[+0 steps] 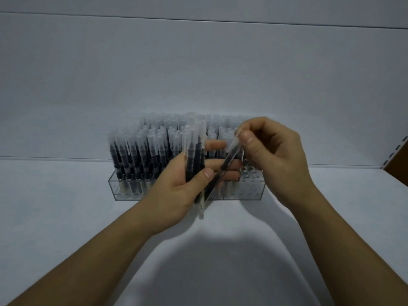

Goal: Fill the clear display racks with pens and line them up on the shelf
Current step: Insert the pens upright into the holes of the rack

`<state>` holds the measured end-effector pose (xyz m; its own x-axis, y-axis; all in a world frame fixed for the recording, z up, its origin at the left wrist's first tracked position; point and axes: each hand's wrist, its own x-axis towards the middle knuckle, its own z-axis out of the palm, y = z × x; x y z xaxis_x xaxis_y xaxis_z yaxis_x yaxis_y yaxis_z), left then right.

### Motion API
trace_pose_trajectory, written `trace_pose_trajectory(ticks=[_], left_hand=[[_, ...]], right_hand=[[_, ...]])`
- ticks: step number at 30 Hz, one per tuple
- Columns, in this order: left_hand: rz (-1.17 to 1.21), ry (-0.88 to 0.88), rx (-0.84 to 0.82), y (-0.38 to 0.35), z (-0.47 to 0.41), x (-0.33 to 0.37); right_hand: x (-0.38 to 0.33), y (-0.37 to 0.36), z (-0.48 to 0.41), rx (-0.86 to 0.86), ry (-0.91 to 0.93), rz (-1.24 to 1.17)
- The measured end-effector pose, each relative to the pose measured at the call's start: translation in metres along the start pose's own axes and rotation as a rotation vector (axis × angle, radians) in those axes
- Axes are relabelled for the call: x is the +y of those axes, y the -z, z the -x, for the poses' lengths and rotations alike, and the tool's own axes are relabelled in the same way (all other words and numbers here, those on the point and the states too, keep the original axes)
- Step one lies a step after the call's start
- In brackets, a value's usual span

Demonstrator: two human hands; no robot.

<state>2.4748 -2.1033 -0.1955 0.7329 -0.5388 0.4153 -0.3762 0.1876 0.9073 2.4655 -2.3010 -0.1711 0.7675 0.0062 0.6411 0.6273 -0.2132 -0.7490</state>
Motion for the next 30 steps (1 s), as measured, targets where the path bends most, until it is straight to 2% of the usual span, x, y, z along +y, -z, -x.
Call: trace_pose_trajectory(ticks=[1, 3, 6, 10, 13, 16, 22, 30], left_hand=[[-0.095, -0.029, 0.029, 0.000, 0.000, 0.000], [-0.436, -0.094, 0.098, 0.001, 0.002, -0.002], [-0.853, -0.170, 0.076, 0.001, 0.004, -0.002], [-1.093, -0.137, -0.114, -0.006, 0.004, -0.007], [-1.264, -0.112, -0.223, -0.011, 0.008, -0.016], [-1.309, -0.115, -0.236, -0.013, 0.009, -0.017], [-1.285, -0.092, -0.092, -0.015, 0.009, -0.010], [-1.385, -0.084, -0.106, -0.013, 0.010, -0.012]], right_hand=[[0.000, 0.004, -0.002, 0.056, -0.021, -0.020], [0.000, 0.010, -0.005, 0.157, -0.095, -0.086], [0.003, 0.019, -0.008, 0.312, -0.176, -0.131], [0.006, 0.030, -0.011, 0.525, -0.191, -0.120], [0.007, 0.034, -0.012, 0.608, -0.156, -0.057], [0.006, 0.032, -0.011, 0.620, -0.097, 0.044], [0.008, 0.023, -0.007, 0.502, 0.054, 0.239], [0.008, 0.015, -0.005, 0.425, 0.093, 0.286]])
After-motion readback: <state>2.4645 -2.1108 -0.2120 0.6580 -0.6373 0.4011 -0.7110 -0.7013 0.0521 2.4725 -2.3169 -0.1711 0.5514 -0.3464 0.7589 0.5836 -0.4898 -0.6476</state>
